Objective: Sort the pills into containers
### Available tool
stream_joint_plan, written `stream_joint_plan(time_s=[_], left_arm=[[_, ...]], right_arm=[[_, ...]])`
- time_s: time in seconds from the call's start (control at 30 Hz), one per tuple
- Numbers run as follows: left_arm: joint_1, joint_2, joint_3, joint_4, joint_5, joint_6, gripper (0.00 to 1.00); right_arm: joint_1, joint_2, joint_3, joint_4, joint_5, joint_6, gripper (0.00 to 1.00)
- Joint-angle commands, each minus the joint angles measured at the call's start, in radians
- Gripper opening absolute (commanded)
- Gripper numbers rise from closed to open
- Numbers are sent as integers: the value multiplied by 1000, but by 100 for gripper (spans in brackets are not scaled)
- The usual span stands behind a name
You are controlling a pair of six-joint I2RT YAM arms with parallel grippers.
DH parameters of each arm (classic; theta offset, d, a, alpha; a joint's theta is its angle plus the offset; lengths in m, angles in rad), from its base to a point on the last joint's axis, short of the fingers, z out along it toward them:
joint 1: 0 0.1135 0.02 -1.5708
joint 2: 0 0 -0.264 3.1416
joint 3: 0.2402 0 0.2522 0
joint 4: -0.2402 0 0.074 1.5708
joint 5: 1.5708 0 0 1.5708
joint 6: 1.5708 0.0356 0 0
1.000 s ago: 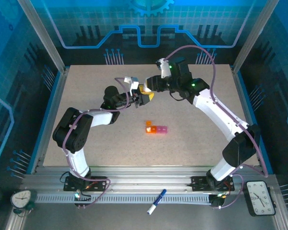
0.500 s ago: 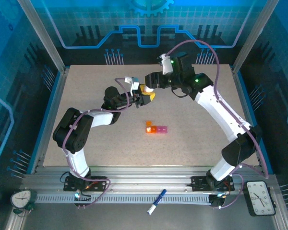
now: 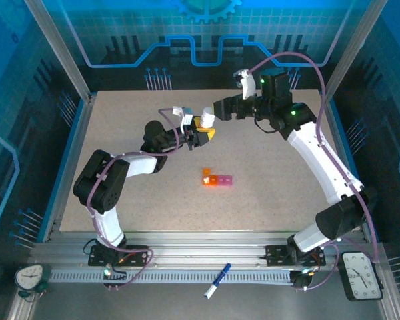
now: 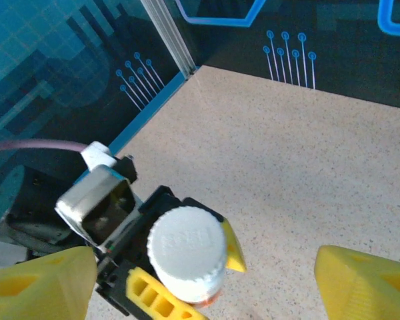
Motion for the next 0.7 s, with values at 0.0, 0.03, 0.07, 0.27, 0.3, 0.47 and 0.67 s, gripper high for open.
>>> stream_joint_plan(time_s=[0.0, 0.03, 0.07, 0.27, 0.3, 0.47, 0.67], left_arm=[[-4, -25, 19, 52, 28, 4, 0], [-4, -24, 19, 52, 28, 3, 0], [-4, -25, 19, 52, 29, 4, 0], [-4, -24, 19, 52, 30, 4, 0], [-5, -25, 19, 52, 29, 4, 0], [-4, -26, 19, 52, 29, 3, 0], [-5, -24, 19, 52, 28, 4, 0]], right_arm=[[-3, 28, -16, 38, -97, -38, 86], [-2, 36, -17, 42, -107, -36, 86], [-3, 42, -17, 46, -122, -36, 85], [-2, 73, -11, 51, -158, -22, 82], [-2, 78, -11, 51, -160, -20, 82], [7, 94, -11, 51, -166, -16, 79], [11, 95, -18, 54, -167, -10, 75]])
